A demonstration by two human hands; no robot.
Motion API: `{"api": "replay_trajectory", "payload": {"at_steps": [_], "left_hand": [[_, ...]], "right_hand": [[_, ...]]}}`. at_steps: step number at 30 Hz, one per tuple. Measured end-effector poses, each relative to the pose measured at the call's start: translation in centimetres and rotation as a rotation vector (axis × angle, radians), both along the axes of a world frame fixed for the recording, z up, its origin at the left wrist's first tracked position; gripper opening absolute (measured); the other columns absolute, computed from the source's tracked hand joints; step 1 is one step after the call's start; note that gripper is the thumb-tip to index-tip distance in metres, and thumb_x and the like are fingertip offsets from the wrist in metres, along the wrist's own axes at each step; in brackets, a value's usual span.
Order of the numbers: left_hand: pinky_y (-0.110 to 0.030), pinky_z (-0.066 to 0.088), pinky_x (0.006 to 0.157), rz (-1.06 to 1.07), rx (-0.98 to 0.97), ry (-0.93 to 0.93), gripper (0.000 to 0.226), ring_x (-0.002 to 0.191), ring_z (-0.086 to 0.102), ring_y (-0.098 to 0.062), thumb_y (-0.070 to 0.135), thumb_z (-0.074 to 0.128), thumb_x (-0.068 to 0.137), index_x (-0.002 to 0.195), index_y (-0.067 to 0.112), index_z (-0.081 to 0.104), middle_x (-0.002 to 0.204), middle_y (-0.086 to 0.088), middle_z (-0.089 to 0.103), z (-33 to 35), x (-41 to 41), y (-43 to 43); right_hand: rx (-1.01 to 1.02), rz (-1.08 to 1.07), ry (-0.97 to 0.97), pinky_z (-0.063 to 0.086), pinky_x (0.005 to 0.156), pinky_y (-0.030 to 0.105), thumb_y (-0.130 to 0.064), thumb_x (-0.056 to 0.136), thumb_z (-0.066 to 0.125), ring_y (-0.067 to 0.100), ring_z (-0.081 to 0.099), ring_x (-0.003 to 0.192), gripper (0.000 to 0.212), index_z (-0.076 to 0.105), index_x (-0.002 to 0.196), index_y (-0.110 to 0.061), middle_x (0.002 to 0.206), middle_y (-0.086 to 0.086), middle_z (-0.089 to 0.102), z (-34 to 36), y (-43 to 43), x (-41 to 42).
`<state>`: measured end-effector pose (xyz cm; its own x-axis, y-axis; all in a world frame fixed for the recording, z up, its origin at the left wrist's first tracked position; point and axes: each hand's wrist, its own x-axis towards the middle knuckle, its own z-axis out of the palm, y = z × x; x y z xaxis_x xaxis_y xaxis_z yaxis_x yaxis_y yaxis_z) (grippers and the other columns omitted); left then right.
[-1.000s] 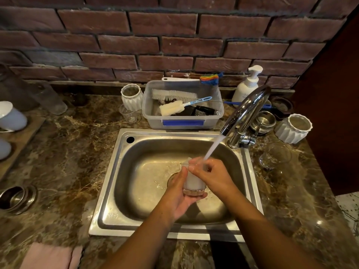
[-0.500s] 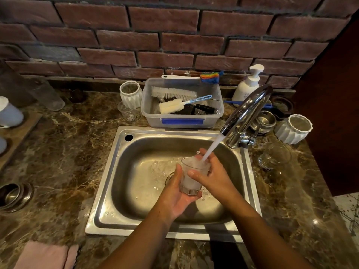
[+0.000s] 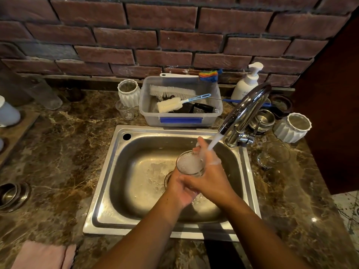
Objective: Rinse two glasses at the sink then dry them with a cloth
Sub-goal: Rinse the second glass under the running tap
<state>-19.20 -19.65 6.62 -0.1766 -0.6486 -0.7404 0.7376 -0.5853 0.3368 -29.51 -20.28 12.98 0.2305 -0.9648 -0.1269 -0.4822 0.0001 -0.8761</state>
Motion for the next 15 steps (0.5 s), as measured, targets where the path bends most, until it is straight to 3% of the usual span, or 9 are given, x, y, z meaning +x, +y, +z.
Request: {"api": "replay_trajectory", "payload": {"at_steps": [4,7,9,11,13,15], "left_hand": [[-0.044,0.057,0.084,-0.019,-0.013,0.016,0.046,0.109,0.071,-0.032,0.043,0.056,0.098,0.126,0.008,0.066,0.115,-0.016,0.074,-0.3,0.1,0.1],[-0.041,0.059,0.078,-0.08,-0.015,-0.026,0.042,0.101,0.074,-0.028,0.044,0.061,0.095,0.121,0.011,0.069,0.109,-0.013,0.076,0.2,0.1,0.2],[-0.039,0.059,0.08,-0.097,0.018,-0.06,0.042,0.106,0.07,-0.029,0.044,0.066,0.092,0.119,0.012,0.07,0.111,-0.014,0.075,0.5,0.0,0.1],[-0.038,0.057,0.08,-0.111,0.042,-0.116,0.043,0.106,0.065,-0.028,0.047,0.065,0.091,0.118,0.013,0.069,0.114,-0.015,0.071,0.5,0.1,0.1],[-0.039,0.055,0.084,-0.105,0.037,-0.191,0.041,0.105,0.063,-0.028,0.049,0.063,0.092,0.116,0.016,0.067,0.115,-0.014,0.068,0.3,0.3,0.0],[-0.042,0.055,0.09,-0.089,0.038,-0.242,0.043,0.108,0.063,-0.029,0.052,0.06,0.094,0.12,0.018,0.066,0.118,-0.014,0.069,0.0,0.7,-0.1]], "right_hand": [[0.007,-0.028,-0.037,0.046,0.104,0.023,-0.02,0.07,0.088,0.001,0.048,0.124,0.11,0.02,0.156,-0.03,0.136,-0.006,0.046,-0.4,-0.1,-0.1],[0.049,-0.081,-0.075,0.044,0.086,0.009,-0.021,0.071,0.088,-0.008,0.05,0.11,0.095,0.03,0.146,-0.036,0.121,-0.012,0.048,-1.0,-0.1,-0.3],[0.094,-0.102,-0.124,0.048,0.087,0.014,-0.023,0.072,0.087,0.002,0.055,0.113,0.084,0.033,0.133,-0.043,0.12,-0.01,0.053,-1.4,-0.2,-0.7],[0.161,-0.104,-0.178,0.053,0.088,0.018,-0.023,0.074,0.086,0.005,0.057,0.114,0.081,0.034,0.134,-0.04,0.121,-0.012,0.054,-1.7,-0.3,-1.2],[0.211,-0.085,-0.221,0.053,0.082,0.013,-0.019,0.078,0.083,0.002,0.056,0.113,0.08,0.031,0.136,-0.04,0.12,-0.018,0.052,-2.0,-0.3,-1.5],[0.238,-0.057,-0.246,0.054,0.085,0.015,-0.019,0.079,0.082,0.009,0.055,0.123,0.079,0.031,0.136,-0.041,0.126,-0.016,0.053,-2.5,-0.1,-1.8]]}}
